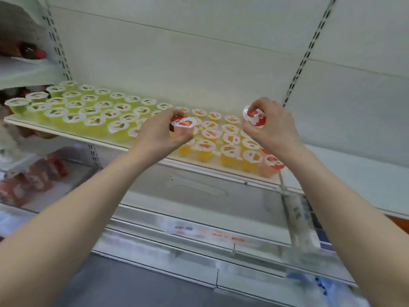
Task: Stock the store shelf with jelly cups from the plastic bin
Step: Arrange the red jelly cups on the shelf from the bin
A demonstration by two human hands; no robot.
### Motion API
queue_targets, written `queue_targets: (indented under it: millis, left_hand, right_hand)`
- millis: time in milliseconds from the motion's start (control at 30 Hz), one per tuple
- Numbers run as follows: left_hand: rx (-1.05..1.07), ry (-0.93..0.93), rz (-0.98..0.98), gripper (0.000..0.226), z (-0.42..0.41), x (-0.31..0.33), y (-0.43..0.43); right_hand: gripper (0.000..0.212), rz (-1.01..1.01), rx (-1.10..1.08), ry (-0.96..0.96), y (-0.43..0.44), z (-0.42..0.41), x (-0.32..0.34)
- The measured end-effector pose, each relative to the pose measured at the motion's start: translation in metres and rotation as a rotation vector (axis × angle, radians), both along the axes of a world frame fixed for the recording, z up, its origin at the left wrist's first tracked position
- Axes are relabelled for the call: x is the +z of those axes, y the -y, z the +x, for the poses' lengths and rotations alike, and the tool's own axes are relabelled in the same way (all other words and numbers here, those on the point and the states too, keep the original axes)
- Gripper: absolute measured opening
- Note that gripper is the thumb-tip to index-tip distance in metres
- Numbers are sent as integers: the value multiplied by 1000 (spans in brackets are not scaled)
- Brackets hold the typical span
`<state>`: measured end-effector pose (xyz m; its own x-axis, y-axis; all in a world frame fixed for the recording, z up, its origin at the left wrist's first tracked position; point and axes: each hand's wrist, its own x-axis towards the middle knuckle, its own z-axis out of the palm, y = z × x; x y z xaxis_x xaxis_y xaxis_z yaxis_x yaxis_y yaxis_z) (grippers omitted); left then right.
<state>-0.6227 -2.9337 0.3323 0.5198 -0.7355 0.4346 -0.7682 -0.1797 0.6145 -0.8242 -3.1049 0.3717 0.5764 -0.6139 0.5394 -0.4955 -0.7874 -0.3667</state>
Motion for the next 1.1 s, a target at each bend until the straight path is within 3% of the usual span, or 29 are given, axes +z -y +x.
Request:
queue_targets:
  millis: [167,367,700,1100]
  left_hand:
    - [-33,-7,-22,50,-52,4,58]
    - [-30,0,-27,52,-96,0,100]
    - [20,13,-12,57,-125,-8,115]
    - [-78,104,22,55,-161,1,133]
  right_hand:
    - [26,30,-110,-25,62,-84,7]
    - [25,118,-136,-178,108,-137,-30]
    - [22,269,-60,-270,134,-143,-80]
    - [27,103,-18,-266,145,-150,-77]
